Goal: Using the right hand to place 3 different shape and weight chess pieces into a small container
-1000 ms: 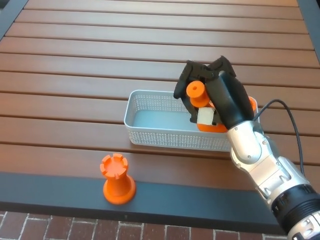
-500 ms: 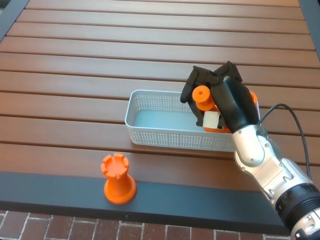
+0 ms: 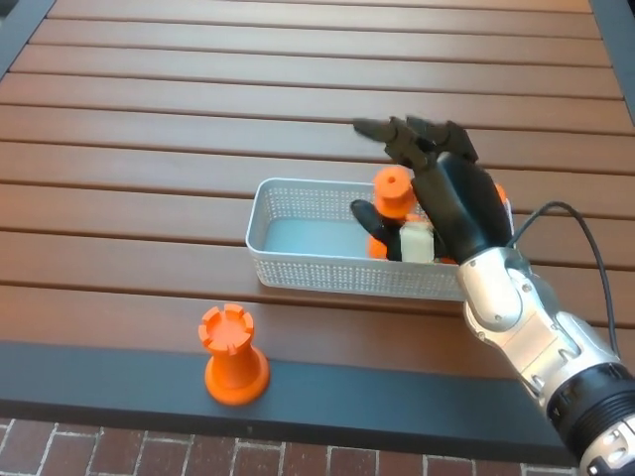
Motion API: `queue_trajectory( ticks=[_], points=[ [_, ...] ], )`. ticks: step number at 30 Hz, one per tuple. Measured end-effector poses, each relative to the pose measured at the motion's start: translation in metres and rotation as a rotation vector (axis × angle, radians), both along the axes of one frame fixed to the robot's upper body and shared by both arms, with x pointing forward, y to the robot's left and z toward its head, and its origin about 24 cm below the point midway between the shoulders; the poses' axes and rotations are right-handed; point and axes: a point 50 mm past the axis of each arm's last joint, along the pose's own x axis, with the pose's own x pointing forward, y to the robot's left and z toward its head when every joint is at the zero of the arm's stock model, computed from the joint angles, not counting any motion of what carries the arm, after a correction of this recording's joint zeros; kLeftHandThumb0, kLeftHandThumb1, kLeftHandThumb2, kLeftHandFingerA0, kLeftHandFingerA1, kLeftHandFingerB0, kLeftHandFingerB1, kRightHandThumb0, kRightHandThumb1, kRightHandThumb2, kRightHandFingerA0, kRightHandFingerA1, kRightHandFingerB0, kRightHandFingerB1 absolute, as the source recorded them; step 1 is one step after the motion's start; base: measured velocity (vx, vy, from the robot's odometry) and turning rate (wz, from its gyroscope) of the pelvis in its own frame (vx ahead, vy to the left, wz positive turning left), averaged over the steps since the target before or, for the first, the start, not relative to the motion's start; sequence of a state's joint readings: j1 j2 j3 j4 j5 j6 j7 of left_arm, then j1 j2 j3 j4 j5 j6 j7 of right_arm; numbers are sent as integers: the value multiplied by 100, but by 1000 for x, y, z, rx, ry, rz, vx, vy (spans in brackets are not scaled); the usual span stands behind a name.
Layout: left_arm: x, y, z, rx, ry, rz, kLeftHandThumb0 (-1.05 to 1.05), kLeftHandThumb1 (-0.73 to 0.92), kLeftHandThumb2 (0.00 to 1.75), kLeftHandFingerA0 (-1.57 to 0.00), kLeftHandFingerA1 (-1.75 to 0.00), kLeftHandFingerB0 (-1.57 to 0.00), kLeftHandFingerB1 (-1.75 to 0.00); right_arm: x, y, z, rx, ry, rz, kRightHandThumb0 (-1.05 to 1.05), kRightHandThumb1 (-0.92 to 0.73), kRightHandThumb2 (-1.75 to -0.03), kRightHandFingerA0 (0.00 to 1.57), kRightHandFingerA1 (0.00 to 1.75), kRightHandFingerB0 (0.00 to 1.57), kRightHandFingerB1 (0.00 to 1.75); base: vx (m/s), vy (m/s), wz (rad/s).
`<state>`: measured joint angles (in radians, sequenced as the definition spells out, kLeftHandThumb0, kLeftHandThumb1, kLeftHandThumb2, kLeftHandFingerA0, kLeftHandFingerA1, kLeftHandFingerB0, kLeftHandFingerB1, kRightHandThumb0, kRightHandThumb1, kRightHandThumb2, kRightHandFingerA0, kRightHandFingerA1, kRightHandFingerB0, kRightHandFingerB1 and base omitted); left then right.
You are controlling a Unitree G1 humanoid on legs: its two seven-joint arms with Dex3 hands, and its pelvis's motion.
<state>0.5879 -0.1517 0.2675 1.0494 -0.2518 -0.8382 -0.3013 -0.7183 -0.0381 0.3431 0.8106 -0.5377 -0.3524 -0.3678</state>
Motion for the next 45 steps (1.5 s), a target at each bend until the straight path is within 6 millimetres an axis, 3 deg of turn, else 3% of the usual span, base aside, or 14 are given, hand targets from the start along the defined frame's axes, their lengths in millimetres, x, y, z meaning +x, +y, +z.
queue_trajectory(
  ticks=[9,10,17,19,20,25,30,32,33,34,36,37,38,45],
  points=[
    [0,0,0,-2,1,-1,0,6,157,-131,-157,-125,-137,1,11,14,-86,-9,-8,-105,-62,-84,0,0,0,0,0,0,0],
    [0,0,0,-2,1,-1,-6,8,150,-133,-159,-126,-140,1,12,17,-94,-10,-9,-105,-74,-63,0,0,0,0,0,0,0],
    [0,0,0,-2,1,-1,-4,3,155,-132,-158,-128,-139,1,13,29,-144,3,-32,-105,-73,-64,0,0,0,0,0,0,0],
    [0,0,0,-2,1,0,-5,6,162,-134,-160,-126,-140,1,12,32,-161,11,-40,-105,-60,-85,0,0,0,0,0,0,0],
    [0,0,-1,-2,1,0,-3,42,123,-138,-133,-144,-134,1,10,34,-175,17,-47,-104,-61,-85,0,0,0,0,0,0,0],
    [0,-1,-1,2,7,-2,-2,40,122,-137,-133,-141,-134,0,-1,37,-218,47,-79,-105,-75,-63,0,0,0,0,0,0,0],
    [-1,-1,0,12,13,-4,-4,42,123,-137,-133,-140,-133,-2,-6,33,-241,84,-99,-92,-70,-72,0,0,0,0,0,0,0],
    [-2,-1,0,13,12,-3,-4,41,123,-137,-133,-140,-134,-2,-7,32,-244,96,-100,-103,-63,-96,0,19,0,0,0,0,0],
    [-2,-1,0,13,12,-2,-11,10,175,-120,-169,-116,-161,-3,-7,32,-247,106,-101,-101,-62,-95,0,20,0,0,0,0,0],
    [-2,-1,0,14,12,-2,-5,41,123,-138,-133,-140,-133,-3,-7,32,-247,108,-100,-79,-67,-60,0,0,0,0,0,0,0],
    [-1,-1,-1,14,14,-3,-5,41,123,-138,-133,-140,-133,-3,-6,31,-271,146,-102,-79,-67,-60,0,0,0,0,0,0,0],
    [-1,-1,-1,14,16,-4,-5,45,124,-138,-133,-140,-133,-3,-6,31,-279,154,-102,-75,-51,-73,0,0,0,0,0,0,0],
    [-1,-1,-1,16,16,-4,-21,12,161,-120,-158,-118,-149,-3,-6,29,-292,168,-103,-88,-52,-85,0,23,0,0,0,0,0],
    [1,4,-4,23,39,-32,-24,19,162,-122,-159,-118,-147,-2,-12,12,-448,308,-108,-93,-53,-85,0,17,0,0,0,0,0]
  ],
)
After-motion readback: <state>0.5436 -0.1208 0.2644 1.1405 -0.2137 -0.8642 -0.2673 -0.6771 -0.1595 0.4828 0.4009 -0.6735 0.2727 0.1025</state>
